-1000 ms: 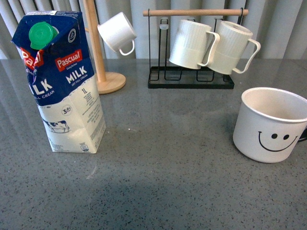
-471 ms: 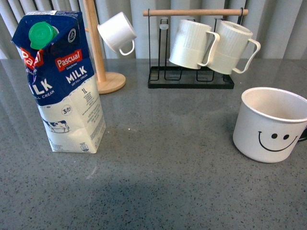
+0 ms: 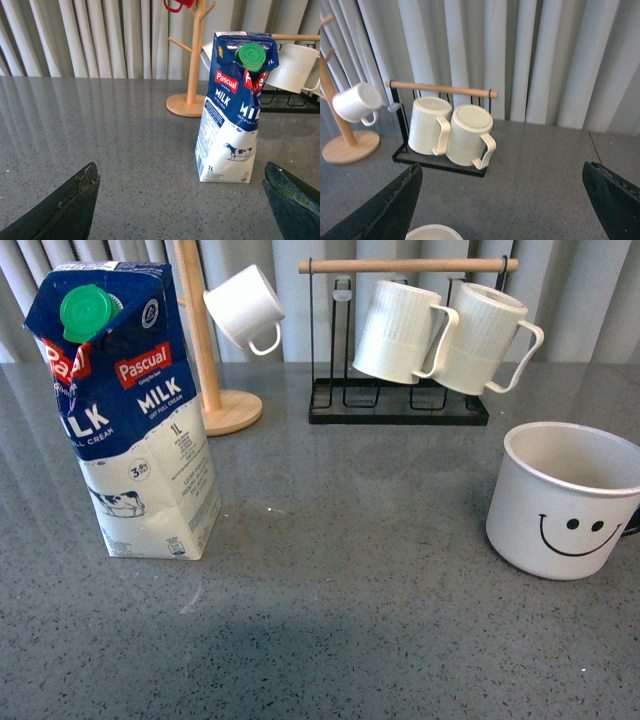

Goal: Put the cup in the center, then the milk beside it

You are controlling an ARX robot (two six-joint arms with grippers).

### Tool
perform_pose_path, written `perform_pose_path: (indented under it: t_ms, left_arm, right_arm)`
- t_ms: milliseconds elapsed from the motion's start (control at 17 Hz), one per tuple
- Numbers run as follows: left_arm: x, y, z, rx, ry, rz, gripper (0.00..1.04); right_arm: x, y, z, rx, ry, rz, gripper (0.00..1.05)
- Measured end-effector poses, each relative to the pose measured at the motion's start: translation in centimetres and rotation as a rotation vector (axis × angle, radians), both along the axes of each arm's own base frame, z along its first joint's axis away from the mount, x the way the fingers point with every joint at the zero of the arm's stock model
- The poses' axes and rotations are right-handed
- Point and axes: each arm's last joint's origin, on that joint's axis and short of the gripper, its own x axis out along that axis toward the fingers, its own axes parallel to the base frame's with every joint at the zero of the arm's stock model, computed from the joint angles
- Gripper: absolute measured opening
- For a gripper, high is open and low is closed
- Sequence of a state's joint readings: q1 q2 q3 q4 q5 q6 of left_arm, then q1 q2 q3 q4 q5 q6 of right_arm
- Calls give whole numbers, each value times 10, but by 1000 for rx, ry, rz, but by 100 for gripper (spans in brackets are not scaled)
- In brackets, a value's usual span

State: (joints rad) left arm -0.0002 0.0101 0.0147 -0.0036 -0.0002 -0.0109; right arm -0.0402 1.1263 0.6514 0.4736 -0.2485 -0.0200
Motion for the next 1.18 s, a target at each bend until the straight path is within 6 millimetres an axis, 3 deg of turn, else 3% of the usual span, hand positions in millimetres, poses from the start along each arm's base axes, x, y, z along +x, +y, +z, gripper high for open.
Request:
perform_pose_path:
  t_ms: [176, 294, 647, 824, 1176]
  left_arm:
    - [0, 0, 0, 0, 0, 0, 98]
    - [0, 0, 0, 0, 0, 0, 98]
    - [0, 0, 0, 0, 0, 0, 98]
    - [0, 0, 0, 0, 0, 0, 98]
    - [0, 0, 0, 0, 0, 0, 98]
  right_arm:
    - [48, -2, -12, -47, 242, 92, 98]
    - [62, -2, -27, -86, 382, 132, 98]
    - [83, 10, -62, -160, 642, 237, 98]
    - [88, 20, -65, -209, 687, 281, 98]
    - [100, 17, -70, -253, 735, 278, 98]
